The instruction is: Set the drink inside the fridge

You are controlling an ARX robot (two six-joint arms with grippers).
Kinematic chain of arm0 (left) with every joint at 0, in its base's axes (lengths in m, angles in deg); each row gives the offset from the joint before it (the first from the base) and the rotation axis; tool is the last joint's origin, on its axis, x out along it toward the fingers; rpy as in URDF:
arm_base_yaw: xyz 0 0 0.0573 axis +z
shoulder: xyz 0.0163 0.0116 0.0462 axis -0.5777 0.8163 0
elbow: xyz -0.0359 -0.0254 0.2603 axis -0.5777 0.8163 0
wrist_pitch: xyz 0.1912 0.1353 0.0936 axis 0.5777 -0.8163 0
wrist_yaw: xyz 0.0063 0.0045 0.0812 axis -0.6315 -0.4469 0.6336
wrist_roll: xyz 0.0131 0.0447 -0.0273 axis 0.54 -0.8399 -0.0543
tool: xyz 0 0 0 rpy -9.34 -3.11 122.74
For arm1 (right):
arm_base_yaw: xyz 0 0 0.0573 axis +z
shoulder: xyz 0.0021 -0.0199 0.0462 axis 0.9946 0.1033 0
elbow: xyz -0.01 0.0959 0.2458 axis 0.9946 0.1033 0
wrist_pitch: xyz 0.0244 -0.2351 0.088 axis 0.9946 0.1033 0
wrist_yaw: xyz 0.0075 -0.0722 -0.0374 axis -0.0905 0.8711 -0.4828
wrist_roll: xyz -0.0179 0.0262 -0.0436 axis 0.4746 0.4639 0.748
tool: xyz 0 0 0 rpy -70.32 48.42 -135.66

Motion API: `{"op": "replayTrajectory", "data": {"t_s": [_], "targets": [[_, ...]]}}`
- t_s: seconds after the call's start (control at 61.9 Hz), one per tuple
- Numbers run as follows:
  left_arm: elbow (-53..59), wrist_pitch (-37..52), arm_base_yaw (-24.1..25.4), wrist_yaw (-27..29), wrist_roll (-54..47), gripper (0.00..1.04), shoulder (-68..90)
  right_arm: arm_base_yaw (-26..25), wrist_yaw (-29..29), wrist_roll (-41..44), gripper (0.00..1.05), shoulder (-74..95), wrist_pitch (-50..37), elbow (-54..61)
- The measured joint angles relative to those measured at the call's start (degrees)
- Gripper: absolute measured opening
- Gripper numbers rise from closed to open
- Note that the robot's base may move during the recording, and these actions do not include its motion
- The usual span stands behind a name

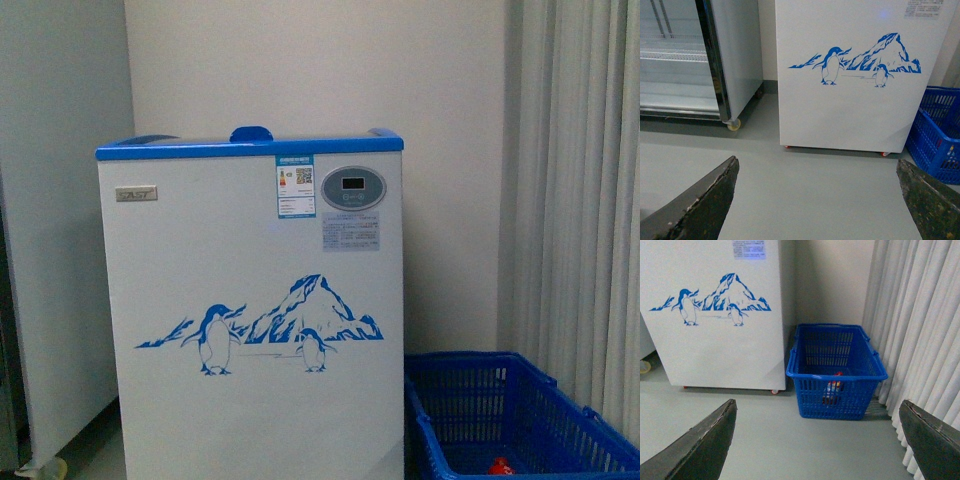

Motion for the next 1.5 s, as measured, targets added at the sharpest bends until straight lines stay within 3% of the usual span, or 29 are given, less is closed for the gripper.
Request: {"op": "replayTrajectory", "data": {"t_s": [1.503], "targets": [[0.00, 0.00, 0.00, -0.04, 0.00, 0.97, 0.00, 0.00, -0.04, 0.00, 0.97, 0.00, 0.00, 0.00]]}}
